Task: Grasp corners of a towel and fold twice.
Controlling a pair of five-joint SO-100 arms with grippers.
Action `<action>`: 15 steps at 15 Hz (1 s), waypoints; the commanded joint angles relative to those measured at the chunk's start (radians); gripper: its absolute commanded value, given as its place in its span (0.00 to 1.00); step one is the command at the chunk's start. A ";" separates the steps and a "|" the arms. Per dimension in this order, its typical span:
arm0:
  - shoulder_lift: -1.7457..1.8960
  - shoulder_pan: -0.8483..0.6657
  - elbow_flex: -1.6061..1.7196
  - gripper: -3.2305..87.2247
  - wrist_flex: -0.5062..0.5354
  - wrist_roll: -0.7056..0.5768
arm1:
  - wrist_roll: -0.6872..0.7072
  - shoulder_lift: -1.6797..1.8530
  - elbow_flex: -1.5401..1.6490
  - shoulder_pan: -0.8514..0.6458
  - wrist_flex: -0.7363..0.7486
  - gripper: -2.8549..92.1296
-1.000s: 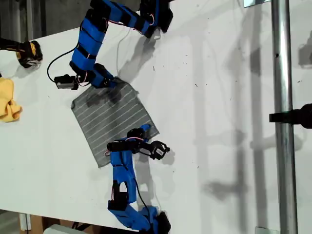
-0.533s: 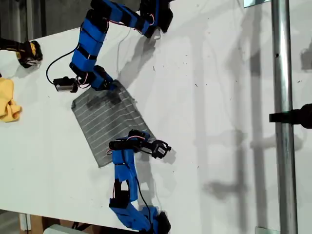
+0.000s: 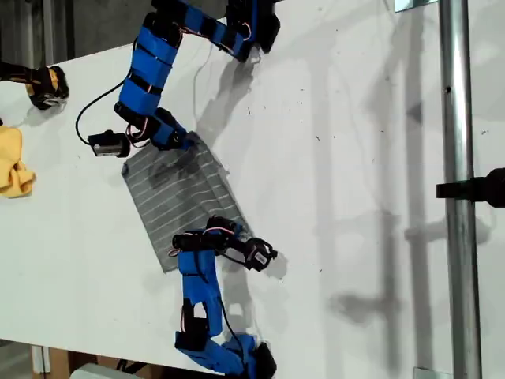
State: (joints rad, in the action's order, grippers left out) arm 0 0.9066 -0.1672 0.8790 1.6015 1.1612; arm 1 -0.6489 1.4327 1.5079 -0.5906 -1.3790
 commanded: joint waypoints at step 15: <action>0.307 0.354 0.242 0.03 0.048 0.123 | -0.310 0.310 0.166 0.558 -0.258 0.03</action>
State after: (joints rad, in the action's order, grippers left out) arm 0 1.1382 0.1488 1.1075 1.6199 1.2640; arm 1 -0.9434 1.6720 1.6751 -0.0414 -1.5999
